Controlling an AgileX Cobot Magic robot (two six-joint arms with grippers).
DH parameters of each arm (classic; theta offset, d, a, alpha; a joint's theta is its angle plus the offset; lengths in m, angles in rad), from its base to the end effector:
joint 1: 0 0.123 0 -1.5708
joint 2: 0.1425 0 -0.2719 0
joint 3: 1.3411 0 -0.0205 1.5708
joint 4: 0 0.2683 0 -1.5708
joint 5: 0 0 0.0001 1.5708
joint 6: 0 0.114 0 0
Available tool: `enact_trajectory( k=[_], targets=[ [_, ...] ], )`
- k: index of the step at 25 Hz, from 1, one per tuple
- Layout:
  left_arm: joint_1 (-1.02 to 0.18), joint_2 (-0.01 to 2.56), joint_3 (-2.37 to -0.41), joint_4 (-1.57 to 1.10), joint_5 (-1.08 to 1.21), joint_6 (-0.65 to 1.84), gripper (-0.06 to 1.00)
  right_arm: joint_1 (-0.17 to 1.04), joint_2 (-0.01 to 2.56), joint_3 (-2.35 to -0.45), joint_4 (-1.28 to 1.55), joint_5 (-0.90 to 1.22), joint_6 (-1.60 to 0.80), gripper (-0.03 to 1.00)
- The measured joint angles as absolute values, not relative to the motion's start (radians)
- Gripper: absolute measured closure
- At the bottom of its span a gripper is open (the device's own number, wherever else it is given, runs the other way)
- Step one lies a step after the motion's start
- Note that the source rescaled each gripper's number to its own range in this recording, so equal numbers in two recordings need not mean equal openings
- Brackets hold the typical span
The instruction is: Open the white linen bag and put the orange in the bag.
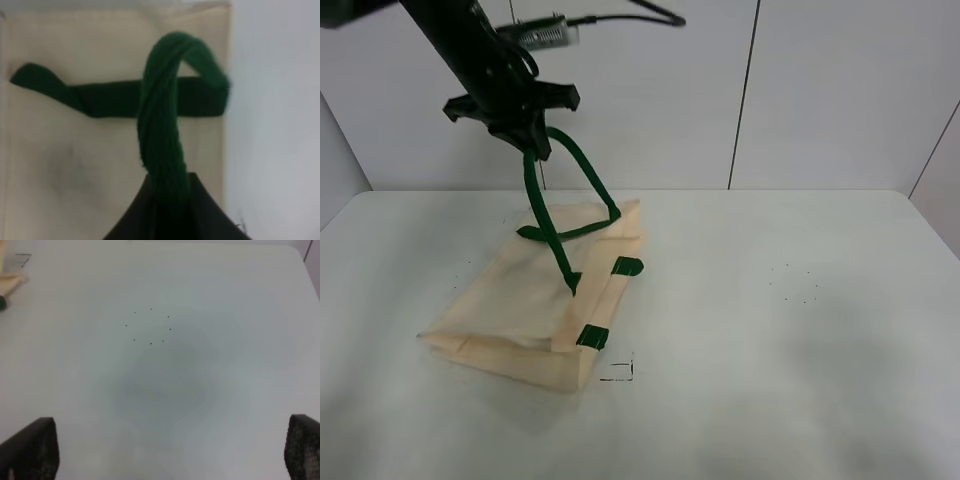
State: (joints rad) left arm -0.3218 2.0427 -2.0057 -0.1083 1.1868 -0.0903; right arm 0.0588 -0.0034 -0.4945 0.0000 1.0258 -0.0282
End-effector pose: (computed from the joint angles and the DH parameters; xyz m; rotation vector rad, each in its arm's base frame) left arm 0.4437 -0.1600 0.2763 0.2899 2.7110 -0.2691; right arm 0.0461 0.0027 0.2772 -0.0875 2.0097 0.0195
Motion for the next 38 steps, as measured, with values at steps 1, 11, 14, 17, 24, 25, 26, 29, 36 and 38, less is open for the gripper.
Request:
enact_trajectory(
  k=[1, 11, 14, 17, 24, 25, 26, 29, 36, 38],
  targets=[
    [-0.322, 2.069, -2.006, -0.108, 1.187, -0.088, 0.94, 0.059, -0.003, -0.495, 0.0, 1.026, -0.028, -0.03],
    [-0.322, 2.11, -2.006, -0.073, 1.184, -0.079, 0.1, 0.059, -0.003, -0.495, 0.0, 1.026, -0.028, -0.03],
    [-0.322, 2.108, -2.006, -0.021, 1.186, -0.079, 0.01, 0.059, -0.003, -0.495, 0.0, 1.026, -0.028, -0.03],
    [-0.322, 2.089, -2.006, 0.011, 1.188, -0.079, -0.01, 0.059, -0.003, -0.495, 0.0, 1.026, -0.028, -0.03],
    [-0.322, 1.97, -2.006, 0.016, 1.189, -0.078, -0.02, 0.059, -0.003, -0.495, 0.0, 1.026, -0.028, -0.03],
    [-0.321, 1.964, -2.006, 0.018, 1.189, -0.078, -0.02, 0.059, -0.003, -0.495, 0.0, 1.026, -0.028, -0.03],
    [-0.317, 1.963, -2.006, 0.021, 1.189, -0.078, -0.02, 0.059, -0.003, -0.495, 0.0, 1.026, -0.028, -0.03],
    [-0.291, 1.965, -2.006, 0.036, 1.189, -0.078, -0.02, 0.059, -0.003, -0.495, 0.0, 1.026, -0.028, -0.03],
    [-0.149, 1.965, -2.006, 0.064, 1.189, -0.078, -0.02, 0.059, -0.003, -0.495, 0.0, 1.026, -0.028, -0.03],
    [-0.12, 1.965, -2.006, 0.071, 1.189, -0.07, -0.02, 0.059, -0.003, -0.495, 0.0, 1.026, -0.028, -0.03]
  ],
)
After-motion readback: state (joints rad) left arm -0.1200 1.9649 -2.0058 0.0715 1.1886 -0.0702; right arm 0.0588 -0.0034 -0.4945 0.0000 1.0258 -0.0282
